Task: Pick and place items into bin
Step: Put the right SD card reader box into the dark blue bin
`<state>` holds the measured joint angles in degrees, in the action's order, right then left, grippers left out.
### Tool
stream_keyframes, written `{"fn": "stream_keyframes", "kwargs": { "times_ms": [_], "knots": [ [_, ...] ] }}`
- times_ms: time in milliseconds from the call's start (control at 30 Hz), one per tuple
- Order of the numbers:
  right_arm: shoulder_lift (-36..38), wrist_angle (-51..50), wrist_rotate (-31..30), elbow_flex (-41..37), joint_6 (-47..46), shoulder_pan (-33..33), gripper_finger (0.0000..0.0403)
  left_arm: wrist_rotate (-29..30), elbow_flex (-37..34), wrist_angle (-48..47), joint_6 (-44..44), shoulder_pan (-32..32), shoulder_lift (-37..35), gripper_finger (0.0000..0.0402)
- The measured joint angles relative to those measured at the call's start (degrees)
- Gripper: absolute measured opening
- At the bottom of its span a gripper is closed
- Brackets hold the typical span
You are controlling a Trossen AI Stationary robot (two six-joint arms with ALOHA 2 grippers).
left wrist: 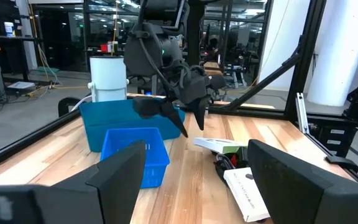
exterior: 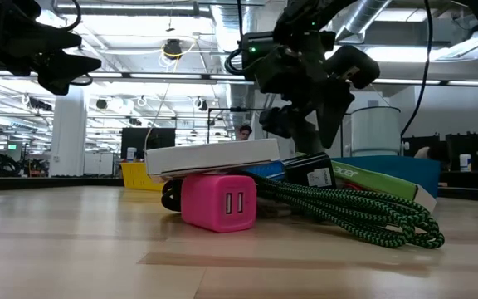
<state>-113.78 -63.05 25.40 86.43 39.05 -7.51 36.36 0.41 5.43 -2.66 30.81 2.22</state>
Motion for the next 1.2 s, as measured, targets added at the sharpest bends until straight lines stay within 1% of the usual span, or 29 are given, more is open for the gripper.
{"fn": "stream_keyframes", "kwargs": {
  "times_ms": [167,233,433,800,967,1200],
  "knots": [
    [-2.12,-1.42,0.34,-0.14,-0.01,0.53,0.0171,0.02,0.0,0.0,-0.01,0.0,0.0,0.0272],
    [-2.8,-0.46,0.62,0.08,0.18,0.95,0.0171,0.04,-0.01,0.0,-0.02,0.0,0.0,0.0272],
    [-2.89,-0.7,0.68,-0.01,0.37,1.01,0.0171,0.09,-0.01,0.0,0.0,0.0,0.0,0.0272],
    [-2.96,-0.69,3.45,-0.02,0.44,0.99,0.0171,0.09,0.01,0.0,-0.02,0.0,0.0,0.0272],
    [-5.38,-0.81,4.77,-0.04,0.5,1.01,0.0171,0.09,0.01,0.0,-0.02,0.0,0.0,0.0272],
    [-5.6,-0.52,5.01,-0.02,1.38,1.01,0.0171,0.09,-0.01,0.0,0.0,0.0,0.0,0.0272]
  ]
}}
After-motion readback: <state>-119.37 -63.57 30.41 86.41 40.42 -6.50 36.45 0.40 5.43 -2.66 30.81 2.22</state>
